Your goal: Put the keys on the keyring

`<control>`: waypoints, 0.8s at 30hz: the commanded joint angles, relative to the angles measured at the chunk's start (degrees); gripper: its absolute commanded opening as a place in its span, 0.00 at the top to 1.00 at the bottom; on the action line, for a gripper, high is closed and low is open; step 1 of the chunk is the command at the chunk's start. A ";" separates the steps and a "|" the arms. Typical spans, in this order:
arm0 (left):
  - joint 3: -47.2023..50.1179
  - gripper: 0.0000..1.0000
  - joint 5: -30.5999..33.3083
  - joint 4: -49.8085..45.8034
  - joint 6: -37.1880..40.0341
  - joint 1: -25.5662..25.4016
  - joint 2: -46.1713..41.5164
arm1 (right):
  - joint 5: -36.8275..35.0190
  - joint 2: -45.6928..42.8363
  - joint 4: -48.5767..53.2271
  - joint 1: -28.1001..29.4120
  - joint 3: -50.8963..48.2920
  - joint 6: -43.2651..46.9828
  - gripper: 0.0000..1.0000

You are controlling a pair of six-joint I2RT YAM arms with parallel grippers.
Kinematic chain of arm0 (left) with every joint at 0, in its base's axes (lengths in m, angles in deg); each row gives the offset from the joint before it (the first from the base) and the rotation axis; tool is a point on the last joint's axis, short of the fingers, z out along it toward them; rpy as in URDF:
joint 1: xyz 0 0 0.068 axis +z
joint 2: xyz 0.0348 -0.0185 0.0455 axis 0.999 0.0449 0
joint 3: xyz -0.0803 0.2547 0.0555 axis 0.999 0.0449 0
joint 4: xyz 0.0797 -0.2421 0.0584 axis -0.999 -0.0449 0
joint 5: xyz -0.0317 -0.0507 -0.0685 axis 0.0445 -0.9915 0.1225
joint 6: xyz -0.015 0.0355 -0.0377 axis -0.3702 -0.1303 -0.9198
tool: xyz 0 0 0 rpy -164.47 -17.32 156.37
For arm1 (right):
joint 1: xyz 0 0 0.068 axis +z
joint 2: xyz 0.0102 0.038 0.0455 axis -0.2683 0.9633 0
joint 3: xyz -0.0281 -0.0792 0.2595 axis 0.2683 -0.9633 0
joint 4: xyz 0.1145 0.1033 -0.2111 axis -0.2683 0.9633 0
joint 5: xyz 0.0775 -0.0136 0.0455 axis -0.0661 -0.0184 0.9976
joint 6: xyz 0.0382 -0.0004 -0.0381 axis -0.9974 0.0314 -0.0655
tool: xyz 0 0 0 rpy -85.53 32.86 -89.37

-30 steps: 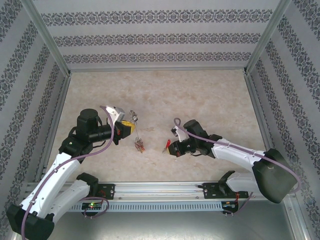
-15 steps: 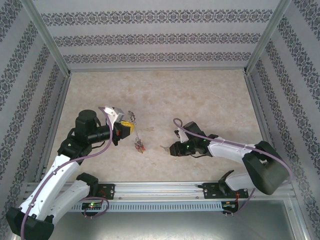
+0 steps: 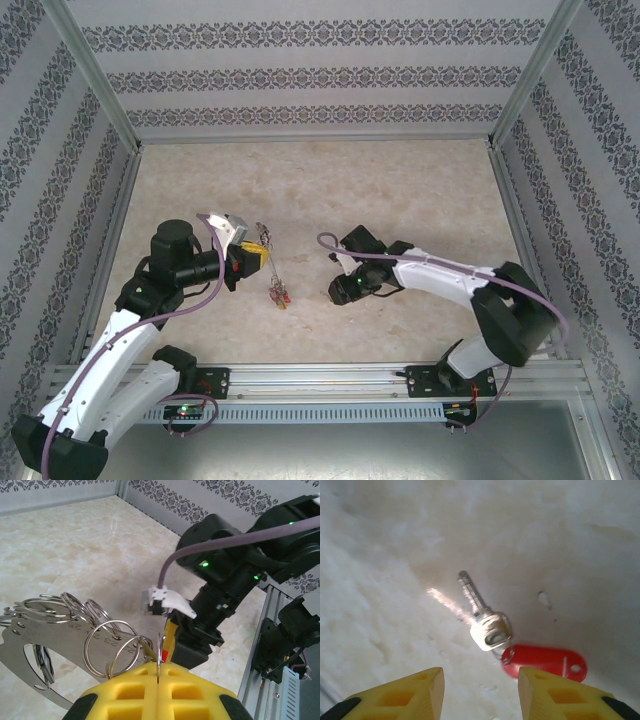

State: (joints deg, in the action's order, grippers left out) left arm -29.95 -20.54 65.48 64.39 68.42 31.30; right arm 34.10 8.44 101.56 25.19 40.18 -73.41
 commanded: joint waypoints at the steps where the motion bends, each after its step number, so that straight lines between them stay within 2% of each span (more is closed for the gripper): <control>1: 0.10 1.00 -0.07 4.45 -0.23 0.51 -1.13 | -4.01 4.64 7.30 0.01 4.29 5.32 0.57; 5: -0.10 1.00 0.25 4.08 0.16 0.48 -0.97 | -5.79 8.35 9.14 0.74 7.09 6.38 0.58; 24: -0.12 1.00 0.95 3.83 0.51 0.52 -0.53 | -9.30 13.43 12.94 4.15 12.56 8.10 0.58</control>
State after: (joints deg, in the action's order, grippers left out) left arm -29.95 -19.43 65.46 64.44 68.42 31.25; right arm 26.71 20.62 112.34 28.60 51.37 -66.64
